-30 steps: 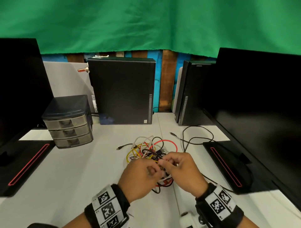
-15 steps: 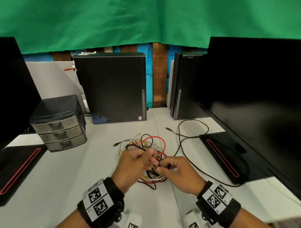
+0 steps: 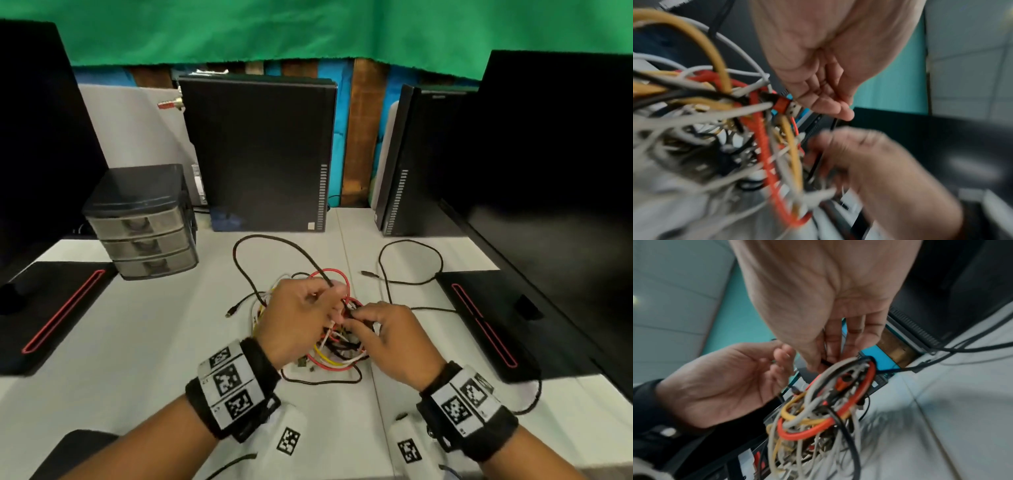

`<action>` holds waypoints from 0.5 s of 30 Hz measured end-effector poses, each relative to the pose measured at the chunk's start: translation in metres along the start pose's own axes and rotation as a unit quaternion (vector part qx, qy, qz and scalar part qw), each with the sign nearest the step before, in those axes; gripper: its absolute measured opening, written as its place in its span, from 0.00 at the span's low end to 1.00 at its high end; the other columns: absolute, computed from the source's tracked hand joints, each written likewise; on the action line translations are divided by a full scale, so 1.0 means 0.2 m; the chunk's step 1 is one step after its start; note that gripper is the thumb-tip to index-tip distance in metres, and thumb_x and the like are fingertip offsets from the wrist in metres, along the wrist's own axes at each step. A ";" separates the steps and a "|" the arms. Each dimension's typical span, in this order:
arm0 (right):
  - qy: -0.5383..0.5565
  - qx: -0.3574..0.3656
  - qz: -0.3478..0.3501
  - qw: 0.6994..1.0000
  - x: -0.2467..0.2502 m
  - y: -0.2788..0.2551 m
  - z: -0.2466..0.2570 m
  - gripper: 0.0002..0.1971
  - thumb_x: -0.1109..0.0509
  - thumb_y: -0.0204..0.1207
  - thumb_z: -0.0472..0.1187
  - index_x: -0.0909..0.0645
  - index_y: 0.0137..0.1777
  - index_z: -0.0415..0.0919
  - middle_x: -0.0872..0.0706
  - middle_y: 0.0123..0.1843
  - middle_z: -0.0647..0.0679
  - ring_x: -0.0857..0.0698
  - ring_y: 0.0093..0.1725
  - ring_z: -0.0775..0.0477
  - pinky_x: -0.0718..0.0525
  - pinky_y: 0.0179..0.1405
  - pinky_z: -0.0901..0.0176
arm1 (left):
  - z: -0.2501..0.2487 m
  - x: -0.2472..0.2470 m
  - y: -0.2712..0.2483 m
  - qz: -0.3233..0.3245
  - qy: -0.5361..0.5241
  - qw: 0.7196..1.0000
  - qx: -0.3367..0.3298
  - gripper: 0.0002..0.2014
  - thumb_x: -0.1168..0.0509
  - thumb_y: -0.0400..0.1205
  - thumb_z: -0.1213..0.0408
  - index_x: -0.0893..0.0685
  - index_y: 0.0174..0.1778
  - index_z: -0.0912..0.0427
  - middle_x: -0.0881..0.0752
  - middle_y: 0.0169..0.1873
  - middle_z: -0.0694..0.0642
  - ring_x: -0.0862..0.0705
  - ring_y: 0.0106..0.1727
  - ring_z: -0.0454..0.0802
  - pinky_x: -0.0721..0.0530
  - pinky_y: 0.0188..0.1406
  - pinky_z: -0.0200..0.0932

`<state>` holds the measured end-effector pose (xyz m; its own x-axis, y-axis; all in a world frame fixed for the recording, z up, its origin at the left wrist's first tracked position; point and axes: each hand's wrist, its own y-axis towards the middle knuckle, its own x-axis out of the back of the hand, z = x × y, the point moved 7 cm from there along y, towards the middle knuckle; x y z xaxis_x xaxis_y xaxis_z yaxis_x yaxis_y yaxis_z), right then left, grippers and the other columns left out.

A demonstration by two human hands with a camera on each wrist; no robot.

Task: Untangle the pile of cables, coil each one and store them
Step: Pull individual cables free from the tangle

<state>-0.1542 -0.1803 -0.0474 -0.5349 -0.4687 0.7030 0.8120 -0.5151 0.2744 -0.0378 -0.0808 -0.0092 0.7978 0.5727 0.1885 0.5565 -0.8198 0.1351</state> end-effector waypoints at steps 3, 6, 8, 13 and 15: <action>-0.026 -0.030 0.013 0.999 0.02 0.01 -0.07 0.11 0.29 0.83 0.50 0.08 0.44 0.50 0.10 0.36 0.57 0.14 0.37 0.56 0.14 0.43 0.50 | -0.09 0.22 0.07 -0.125 -0.145 0.981 -0.013 0.10 0.33 0.85 0.63 0.11 0.41 0.63 0.14 0.30 0.49 0.18 0.28 0.44 0.19 0.30 0.35; -0.031 -0.038 0.009 0.999 0.02 0.03 -0.08 0.15 0.32 0.83 0.54 0.10 0.42 0.48 0.12 0.32 0.52 0.16 0.34 0.53 0.14 0.40 0.48 | -0.02 0.16 0.07 -0.068 -0.143 0.987 0.029 0.07 0.29 0.83 0.62 0.12 0.42 0.60 0.17 0.29 0.49 0.24 0.24 0.44 0.24 0.24 0.37; -0.039 -0.019 0.004 0.999 0.02 0.02 -0.04 0.18 0.38 0.80 0.60 0.10 0.48 0.51 0.09 0.37 0.53 0.14 0.38 0.53 0.14 0.41 0.48 | 0.09 -0.02 0.00 0.049 -0.050 0.997 0.045 0.04 0.28 0.82 0.64 0.08 0.47 0.58 0.15 0.27 0.48 0.23 0.24 0.43 0.23 0.25 0.37; -0.028 -0.019 0.029 0.999 0.00 -0.02 -0.03 0.13 0.31 0.81 0.53 0.15 0.35 0.55 0.14 0.30 0.57 0.17 0.32 0.54 0.16 0.37 0.50 | -0.01 0.03 0.02 -0.021 0.039 0.998 -0.050 0.13 0.31 0.85 0.62 0.12 0.36 0.63 0.16 0.23 0.51 0.20 0.24 0.43 0.20 0.29 0.40; -0.025 -0.036 0.042 0.998 -0.03 -0.02 -0.07 0.15 0.31 0.83 0.51 0.16 0.35 0.47 0.14 0.31 0.51 0.17 0.32 0.50 0.15 0.38 0.47 | -0.12 0.23 0.06 -0.142 -0.041 0.986 -0.077 0.10 0.32 0.85 0.63 0.13 0.39 0.61 0.15 0.27 0.53 0.18 0.29 0.45 0.18 0.30 0.37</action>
<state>-0.1581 -0.1853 -0.0623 -0.4512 -0.4776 0.7538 0.8344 -0.5255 0.1665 0.0000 -0.0645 0.0250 0.6351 0.7712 0.0435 0.7231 -0.6134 0.3178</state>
